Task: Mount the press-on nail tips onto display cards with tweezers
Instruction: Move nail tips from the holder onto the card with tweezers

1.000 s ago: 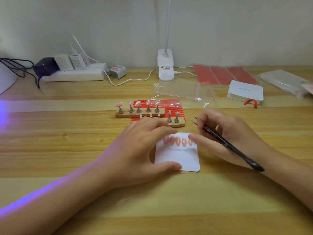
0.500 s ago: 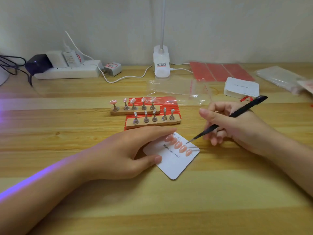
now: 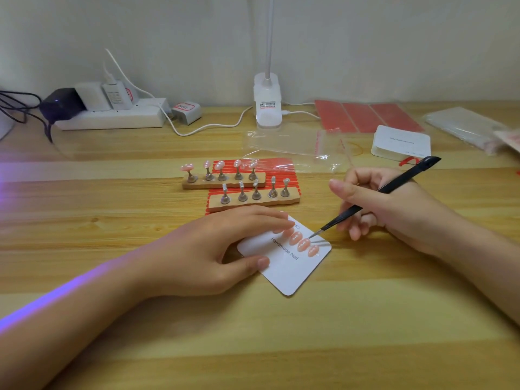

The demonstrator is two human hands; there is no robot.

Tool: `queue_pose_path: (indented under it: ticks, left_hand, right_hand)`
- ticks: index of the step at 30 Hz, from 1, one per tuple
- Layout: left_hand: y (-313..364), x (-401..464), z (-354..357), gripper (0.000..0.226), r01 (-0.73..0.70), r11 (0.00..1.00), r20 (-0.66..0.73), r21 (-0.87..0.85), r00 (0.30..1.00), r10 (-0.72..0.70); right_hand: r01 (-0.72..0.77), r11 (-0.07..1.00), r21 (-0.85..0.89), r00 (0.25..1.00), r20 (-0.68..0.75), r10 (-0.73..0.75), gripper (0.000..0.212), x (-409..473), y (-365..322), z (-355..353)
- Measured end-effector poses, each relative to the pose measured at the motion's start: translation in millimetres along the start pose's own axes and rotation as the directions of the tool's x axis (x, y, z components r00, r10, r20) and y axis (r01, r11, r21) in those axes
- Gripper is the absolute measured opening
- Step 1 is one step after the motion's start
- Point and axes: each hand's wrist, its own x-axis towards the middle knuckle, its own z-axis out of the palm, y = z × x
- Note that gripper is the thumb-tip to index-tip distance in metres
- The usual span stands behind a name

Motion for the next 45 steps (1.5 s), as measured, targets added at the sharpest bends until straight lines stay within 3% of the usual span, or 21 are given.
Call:
queue_pose_path:
  ticks: [33, 42, 45]
  left_hand:
    - [2.3, -0.1, -0.5, 0.045, 0.007, 0.999, 0.002, -0.031, 1.0, -0.007]
    - [1.7, 0.4, -0.8, 0.044, 0.025, 0.999, 0.026, -0.037, 0.999, -0.024]
    - [1.1, 1.0, -1.7, 0.044, 0.033, 0.999, 0.045, -0.033, 0.999, -0.031]
  right_hand:
    - [-0.054, 0.999, 0.0, 0.998, 0.039, 0.054, 0.031, 2.8, -0.8, -2.5]
    - [0.001, 1.0, -0.027, 0.998, 0.07, 0.001, 0.039, 0.5, -2.1, -0.7]
    - [0.068, 0.997, -0.036, 0.995, 0.08, -0.065, 0.033, 0.7, -3.5, -0.6]
